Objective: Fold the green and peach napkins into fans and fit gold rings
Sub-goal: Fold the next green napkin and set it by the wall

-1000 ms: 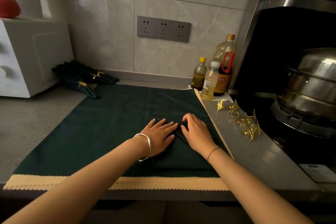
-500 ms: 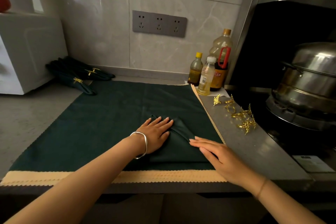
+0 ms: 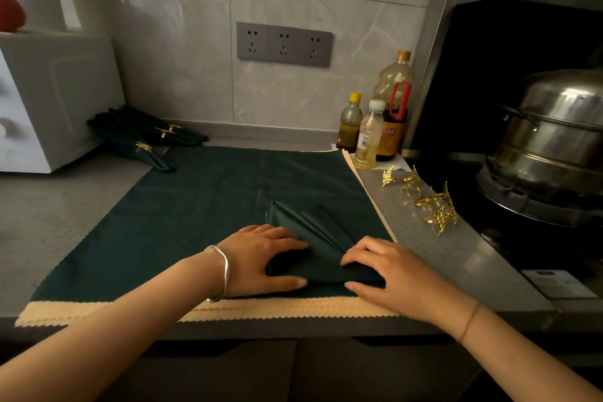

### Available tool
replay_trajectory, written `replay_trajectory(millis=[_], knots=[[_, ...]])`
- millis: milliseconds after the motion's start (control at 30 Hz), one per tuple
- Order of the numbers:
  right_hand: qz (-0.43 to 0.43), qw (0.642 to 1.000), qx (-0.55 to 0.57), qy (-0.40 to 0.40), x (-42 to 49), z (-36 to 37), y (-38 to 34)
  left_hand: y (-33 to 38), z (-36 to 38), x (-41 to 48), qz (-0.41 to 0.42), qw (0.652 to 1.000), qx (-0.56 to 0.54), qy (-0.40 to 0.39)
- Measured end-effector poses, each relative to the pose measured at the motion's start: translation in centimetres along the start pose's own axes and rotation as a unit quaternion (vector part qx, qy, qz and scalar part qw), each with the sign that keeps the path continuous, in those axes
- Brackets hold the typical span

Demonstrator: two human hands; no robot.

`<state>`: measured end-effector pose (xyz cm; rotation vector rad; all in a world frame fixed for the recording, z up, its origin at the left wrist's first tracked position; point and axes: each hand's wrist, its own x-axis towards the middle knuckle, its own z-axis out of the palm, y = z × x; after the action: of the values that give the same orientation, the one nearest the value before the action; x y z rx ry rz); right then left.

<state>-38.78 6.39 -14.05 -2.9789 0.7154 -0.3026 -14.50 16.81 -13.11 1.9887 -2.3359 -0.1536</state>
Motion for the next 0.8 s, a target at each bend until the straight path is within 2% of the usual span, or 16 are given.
replay_trajectory(millis=[133, 300, 433, 567, 733, 800], knots=[[-0.009, 0.999, -0.038, 0.009, 0.4, -0.4, -0.8, -0.5, -0.3, -1.0, 0.042, 0.997, 0.054, 0.04], [-0.003, 0.999, -0.047, 0.02, 0.7, -0.4, -1.3, -1.1, -0.4, -0.6, 0.038, 0.996, 0.079, 0.034], [0.041, 0.998, -0.003, 0.037, 1.4, -0.2, -1.3, -2.3, -0.7, 0.4, 0.01, 0.997, -0.024, 0.067], [0.091, 0.993, 0.034, 0.073, 2.5, -0.1, -0.9, -3.1, -0.2, 2.1, -0.04, 0.983, -0.123, 0.128], [0.12, 0.987, 0.063, 0.083, 3.4, 0.3, -0.4, -2.8, 0.9, 4.0, -0.082, 0.956, -0.183, 0.216], [0.119, 0.989, 0.068, 0.063, 3.6, 0.3, -0.3, -2.7, 1.0, 4.5, -0.084, 0.957, -0.164, 0.223]])
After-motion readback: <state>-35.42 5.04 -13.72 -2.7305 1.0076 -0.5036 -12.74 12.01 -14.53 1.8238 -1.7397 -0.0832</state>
